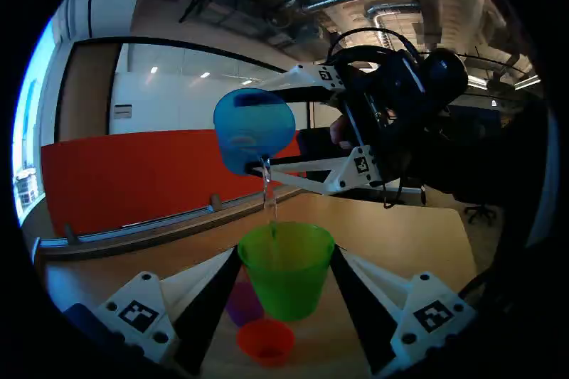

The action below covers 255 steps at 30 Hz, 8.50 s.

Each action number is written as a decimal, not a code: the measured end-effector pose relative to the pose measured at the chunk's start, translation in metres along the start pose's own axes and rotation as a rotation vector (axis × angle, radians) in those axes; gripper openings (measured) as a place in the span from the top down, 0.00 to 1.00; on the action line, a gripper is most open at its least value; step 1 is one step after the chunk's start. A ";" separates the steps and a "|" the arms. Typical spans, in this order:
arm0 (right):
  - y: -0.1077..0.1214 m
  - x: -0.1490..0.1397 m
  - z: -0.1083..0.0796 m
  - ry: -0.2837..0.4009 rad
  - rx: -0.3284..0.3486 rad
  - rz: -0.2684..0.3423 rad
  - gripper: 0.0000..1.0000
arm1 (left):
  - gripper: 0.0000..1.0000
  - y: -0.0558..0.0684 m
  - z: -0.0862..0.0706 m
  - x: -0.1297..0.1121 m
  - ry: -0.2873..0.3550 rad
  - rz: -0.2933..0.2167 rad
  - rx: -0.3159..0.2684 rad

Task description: Pour water

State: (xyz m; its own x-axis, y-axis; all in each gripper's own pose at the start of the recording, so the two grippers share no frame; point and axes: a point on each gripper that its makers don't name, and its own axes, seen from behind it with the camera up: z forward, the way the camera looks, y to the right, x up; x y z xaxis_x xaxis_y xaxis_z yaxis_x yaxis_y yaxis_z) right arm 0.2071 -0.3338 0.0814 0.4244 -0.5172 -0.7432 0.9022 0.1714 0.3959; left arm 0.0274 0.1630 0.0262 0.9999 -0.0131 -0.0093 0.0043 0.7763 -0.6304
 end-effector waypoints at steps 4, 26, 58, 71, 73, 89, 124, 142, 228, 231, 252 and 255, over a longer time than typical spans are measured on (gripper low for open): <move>0.003 0.001 -0.001 0.001 -0.009 -0.007 0.10 | 0.11 0.000 0.000 0.001 0.002 0.000 0.002; 0.012 0.008 -0.005 0.013 -0.034 -0.086 0.10 | 0.11 0.000 -0.001 0.001 0.003 0.000 0.005; 0.014 0.018 -0.008 0.015 -0.065 -0.206 0.10 | 0.11 0.000 0.000 -0.001 0.004 0.004 0.005; 0.015 0.021 -0.008 0.016 -0.073 -0.261 0.10 | 0.11 0.000 0.001 0.000 0.007 0.006 0.006; 0.015 0.021 -0.008 0.017 -0.075 -0.268 0.10 | 0.11 0.000 0.001 -0.001 0.008 0.005 0.006; 0.016 0.021 -0.009 0.011 -0.085 -0.330 0.10 | 0.11 0.000 0.001 -0.002 0.011 -0.002 0.006; 0.017 0.037 -0.014 0.016 -0.106 -0.461 0.10 | 0.11 -0.001 -0.002 0.007 0.022 0.005 0.012; 0.019 0.039 -0.014 0.021 -0.109 -0.446 0.10 | 0.11 0.002 -0.002 0.006 0.021 0.007 0.013; -0.022 -0.023 -0.043 -0.090 0.111 1.038 0.09 | 0.11 0.026 -0.014 -0.011 -0.104 0.023 -0.047; -0.033 -0.029 -0.048 -0.111 0.127 1.040 0.09 | 0.11 0.028 -0.014 -0.017 -0.122 0.025 -0.052; -0.100 -0.072 -0.074 -0.237 0.228 1.003 0.09 | 0.11 0.060 0.000 -0.073 -0.255 0.047 -0.125; -0.110 -0.079 -0.076 -0.253 0.245 1.006 0.09 | 0.11 0.064 0.002 -0.081 -0.273 0.045 -0.134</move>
State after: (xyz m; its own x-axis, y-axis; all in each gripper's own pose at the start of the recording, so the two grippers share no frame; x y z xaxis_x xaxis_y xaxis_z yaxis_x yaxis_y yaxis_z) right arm 0.0805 -0.2483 0.0553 0.9121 -0.3954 0.1082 0.0936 0.4580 0.8840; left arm -0.0536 0.2153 -0.0117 0.9662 0.2038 0.1580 -0.0242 0.6817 -0.7313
